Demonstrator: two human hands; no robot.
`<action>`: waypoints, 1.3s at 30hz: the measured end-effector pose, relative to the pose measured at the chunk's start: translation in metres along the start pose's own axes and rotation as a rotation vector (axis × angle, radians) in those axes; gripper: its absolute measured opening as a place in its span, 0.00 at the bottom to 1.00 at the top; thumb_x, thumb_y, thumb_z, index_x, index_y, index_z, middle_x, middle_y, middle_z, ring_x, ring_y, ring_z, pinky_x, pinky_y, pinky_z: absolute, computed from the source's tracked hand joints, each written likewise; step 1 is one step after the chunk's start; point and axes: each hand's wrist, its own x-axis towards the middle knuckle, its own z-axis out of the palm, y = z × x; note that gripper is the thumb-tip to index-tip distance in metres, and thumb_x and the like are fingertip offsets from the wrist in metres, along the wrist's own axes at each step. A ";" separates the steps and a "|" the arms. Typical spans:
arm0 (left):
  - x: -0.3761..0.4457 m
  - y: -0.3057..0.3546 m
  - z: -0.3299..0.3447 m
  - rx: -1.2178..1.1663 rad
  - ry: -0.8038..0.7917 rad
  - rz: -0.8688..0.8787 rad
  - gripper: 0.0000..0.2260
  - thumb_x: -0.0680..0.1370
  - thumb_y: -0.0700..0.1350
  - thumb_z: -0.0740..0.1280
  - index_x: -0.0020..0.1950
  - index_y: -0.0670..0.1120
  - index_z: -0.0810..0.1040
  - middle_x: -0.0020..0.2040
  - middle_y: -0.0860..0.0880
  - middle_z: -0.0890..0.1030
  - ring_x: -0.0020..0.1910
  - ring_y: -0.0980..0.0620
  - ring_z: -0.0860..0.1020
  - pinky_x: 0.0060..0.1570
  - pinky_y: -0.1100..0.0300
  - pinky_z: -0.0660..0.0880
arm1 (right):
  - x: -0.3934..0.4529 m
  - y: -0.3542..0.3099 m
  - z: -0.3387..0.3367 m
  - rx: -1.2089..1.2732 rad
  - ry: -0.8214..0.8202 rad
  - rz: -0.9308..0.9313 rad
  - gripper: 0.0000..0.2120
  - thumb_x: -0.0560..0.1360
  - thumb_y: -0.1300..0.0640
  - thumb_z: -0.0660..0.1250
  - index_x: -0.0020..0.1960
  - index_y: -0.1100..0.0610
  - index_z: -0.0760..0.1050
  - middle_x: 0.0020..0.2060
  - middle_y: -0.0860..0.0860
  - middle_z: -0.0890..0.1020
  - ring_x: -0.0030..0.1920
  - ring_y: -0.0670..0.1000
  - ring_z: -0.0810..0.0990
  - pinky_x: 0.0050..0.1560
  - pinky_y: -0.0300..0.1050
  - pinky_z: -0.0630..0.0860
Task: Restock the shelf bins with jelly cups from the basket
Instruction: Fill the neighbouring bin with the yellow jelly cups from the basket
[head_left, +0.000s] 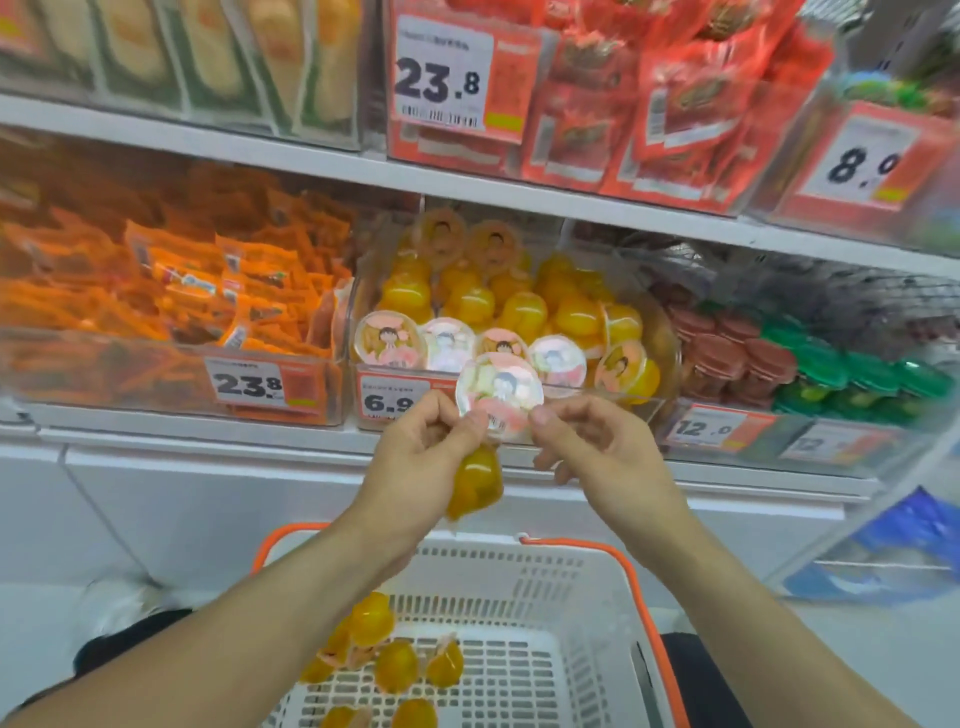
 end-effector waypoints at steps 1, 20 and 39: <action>0.004 0.001 0.003 0.018 -0.001 0.031 0.13 0.80 0.42 0.67 0.37 0.47 0.70 0.36 0.44 0.76 0.36 0.51 0.72 0.38 0.58 0.68 | 0.003 -0.002 0.001 0.021 0.028 -0.032 0.13 0.74 0.55 0.72 0.52 0.64 0.78 0.39 0.58 0.84 0.34 0.47 0.81 0.33 0.38 0.76; 0.030 -0.003 0.013 -0.278 -0.093 -0.320 0.23 0.83 0.56 0.56 0.41 0.39 0.78 0.40 0.34 0.83 0.35 0.43 0.81 0.37 0.56 0.78 | 0.203 -0.036 -0.024 -0.294 0.435 -0.110 0.09 0.75 0.64 0.66 0.53 0.57 0.81 0.52 0.56 0.84 0.55 0.58 0.81 0.49 0.43 0.77; 0.034 -0.014 0.013 -0.359 -0.137 -0.388 0.27 0.83 0.58 0.53 0.42 0.36 0.77 0.37 0.35 0.81 0.29 0.46 0.78 0.26 0.61 0.74 | 0.243 -0.035 -0.015 -0.843 0.465 -0.044 0.13 0.82 0.55 0.59 0.54 0.61 0.80 0.55 0.58 0.83 0.55 0.58 0.82 0.51 0.46 0.78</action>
